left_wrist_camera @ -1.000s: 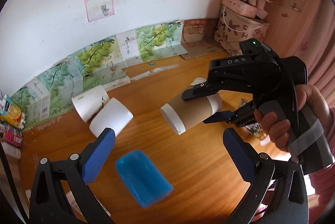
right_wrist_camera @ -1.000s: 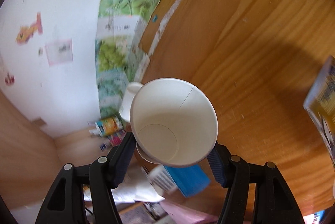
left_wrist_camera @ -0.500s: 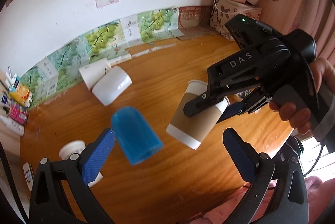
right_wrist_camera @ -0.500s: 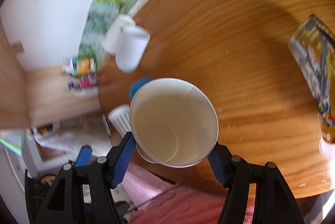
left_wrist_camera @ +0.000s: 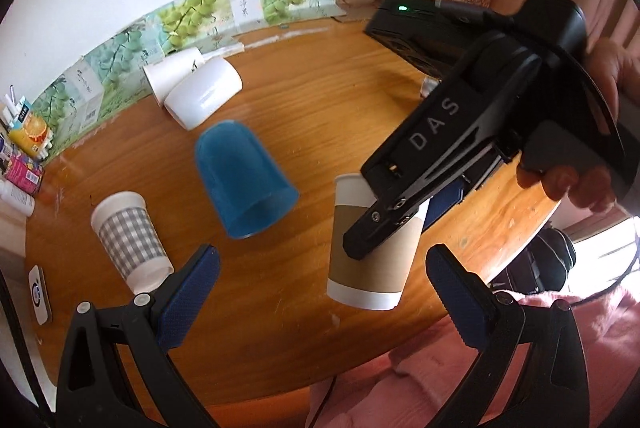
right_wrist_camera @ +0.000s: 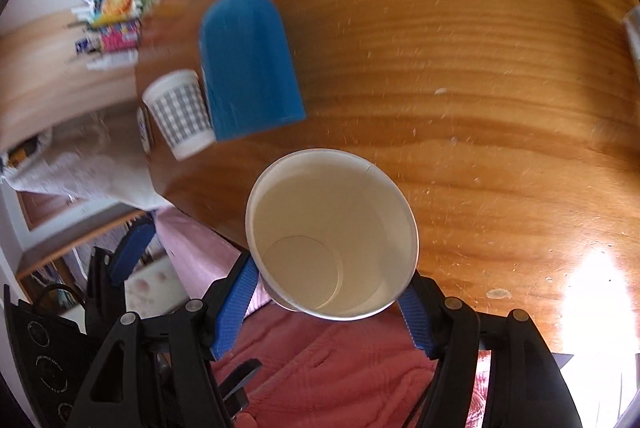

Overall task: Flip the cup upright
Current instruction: 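Lift the brown-sleeved cup with the right tool and rotate it upright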

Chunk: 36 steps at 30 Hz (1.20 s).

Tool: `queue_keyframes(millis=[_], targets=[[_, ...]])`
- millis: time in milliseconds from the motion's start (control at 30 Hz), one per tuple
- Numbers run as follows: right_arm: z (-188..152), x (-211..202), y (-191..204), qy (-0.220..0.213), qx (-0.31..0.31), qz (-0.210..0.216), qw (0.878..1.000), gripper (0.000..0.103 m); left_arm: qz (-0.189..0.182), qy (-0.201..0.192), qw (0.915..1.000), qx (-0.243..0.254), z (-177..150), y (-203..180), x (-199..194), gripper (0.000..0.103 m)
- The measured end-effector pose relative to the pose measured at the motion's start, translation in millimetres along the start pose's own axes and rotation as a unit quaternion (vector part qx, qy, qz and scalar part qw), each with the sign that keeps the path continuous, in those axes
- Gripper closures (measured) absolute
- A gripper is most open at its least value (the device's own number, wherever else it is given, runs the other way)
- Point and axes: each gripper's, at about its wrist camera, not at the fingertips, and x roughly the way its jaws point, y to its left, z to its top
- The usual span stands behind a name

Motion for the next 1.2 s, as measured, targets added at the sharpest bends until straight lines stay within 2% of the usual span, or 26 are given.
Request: queue_keyframes(millis=[333, 767, 900, 1200], targets=[[11.1, 28.8, 2.5, 0.046, 0.009, -0.023, 0.999, 0.034, -0.026, 0.044, 0.9986, -0.014, -10.5, 15.7, 20.9, 0.001], [8.6, 28.9, -5.8, 0.056, 0.024, -0.021, 0.998, 0.033, -0.050, 0.049, 0.9975, -0.010, -2.8, 25.6, 27.6, 0.000], [5.3, 23.0, -6.6, 0.043, 0.028, -0.013, 0.999, 0.026, -0.054, 0.050, 0.9972, -0.010, -1.7, 27.0, 27.2, 0.000], [-14.4, -5.0, -22.8, -0.019, 0.058, 0.020, 0.998, 0.022, -0.058, 0.049, 0.9968, -0.025, -3.7, 25.2, 23.5, 0.000]])
